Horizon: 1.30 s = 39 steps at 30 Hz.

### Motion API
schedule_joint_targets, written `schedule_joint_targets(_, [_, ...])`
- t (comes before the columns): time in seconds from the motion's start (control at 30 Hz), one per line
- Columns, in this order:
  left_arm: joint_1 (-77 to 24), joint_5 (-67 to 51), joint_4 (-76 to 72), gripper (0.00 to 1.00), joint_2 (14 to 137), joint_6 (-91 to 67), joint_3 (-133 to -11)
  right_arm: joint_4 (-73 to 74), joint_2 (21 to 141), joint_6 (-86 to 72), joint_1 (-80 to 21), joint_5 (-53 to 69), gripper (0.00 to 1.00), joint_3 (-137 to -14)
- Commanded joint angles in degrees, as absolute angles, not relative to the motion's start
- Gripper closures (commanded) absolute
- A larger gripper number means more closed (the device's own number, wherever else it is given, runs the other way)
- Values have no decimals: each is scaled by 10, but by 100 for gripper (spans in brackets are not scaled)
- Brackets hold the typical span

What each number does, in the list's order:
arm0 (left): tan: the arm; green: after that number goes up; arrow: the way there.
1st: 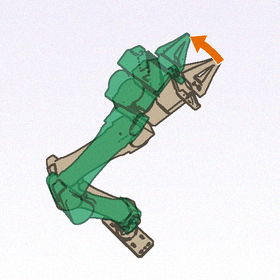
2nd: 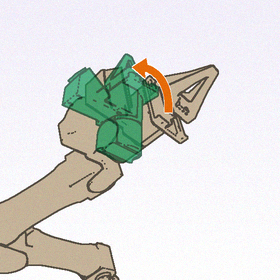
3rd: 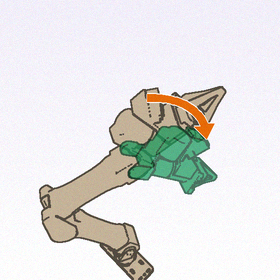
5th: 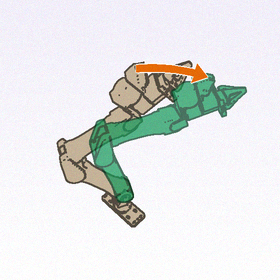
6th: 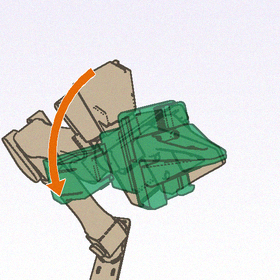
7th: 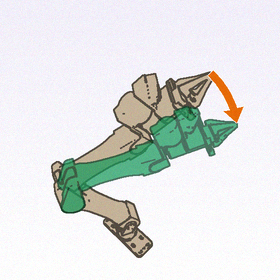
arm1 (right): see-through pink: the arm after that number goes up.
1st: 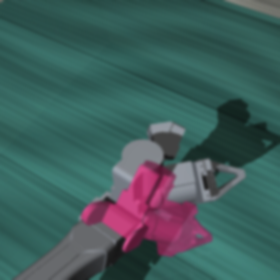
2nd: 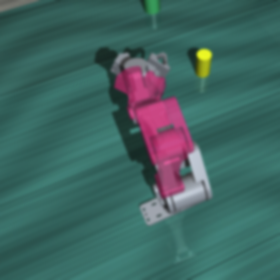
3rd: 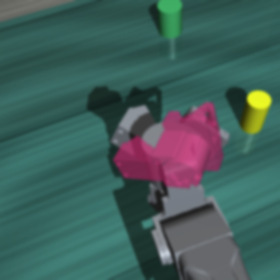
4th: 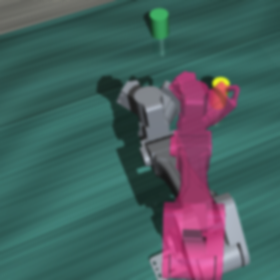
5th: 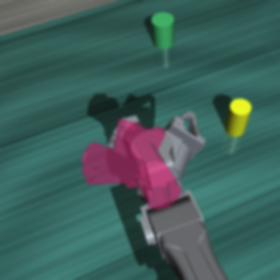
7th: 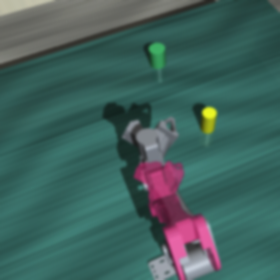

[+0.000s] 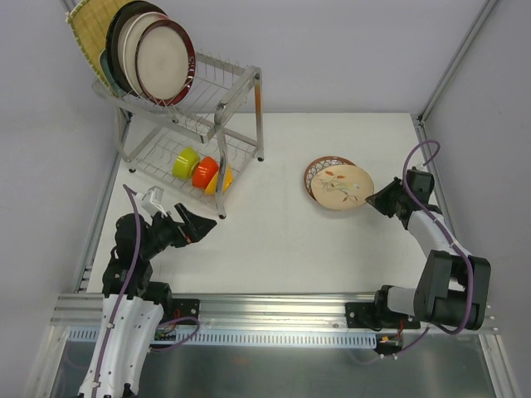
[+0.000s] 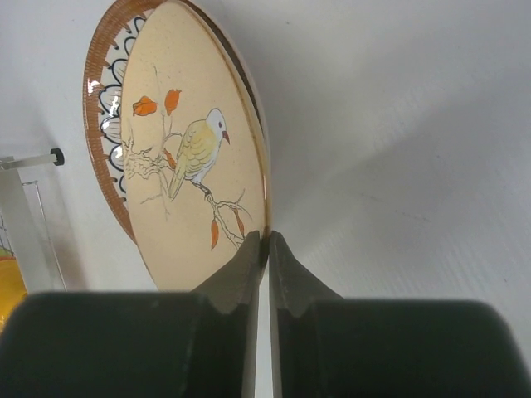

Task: Load the plates into the dish rack
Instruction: Grab a plate with the right arm

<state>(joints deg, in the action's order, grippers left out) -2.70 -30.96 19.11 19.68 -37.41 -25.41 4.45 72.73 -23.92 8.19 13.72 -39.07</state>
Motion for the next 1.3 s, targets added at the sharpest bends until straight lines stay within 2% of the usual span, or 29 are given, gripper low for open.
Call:
schedule_joint_targets(0.0, [-33,-307,172,1,211,-327,-250,5,741,-240,84,137,96,-392])
schedule_joint_targets(0.37, [-33,-319,183,1,236,-207,-294,13,763,-228,84,133,86,-403])
schedule_joint_targets(0.67, [-27,-301,186,1,232,-209,-288,24,768,-213,84,132,81,-416])
schedule_joint_targets(0.87, [-24,-300,187,1,231,-211,-287,42,778,-189,83,133,53,-447])
schedule_joint_targets(0.97, [-23,-301,189,1,230,-212,-287,54,792,-172,84,127,46,-476])
schedule_joint_targets(1.27, [-22,-303,194,1,221,-214,-283,80,872,-128,84,125,42,-547])
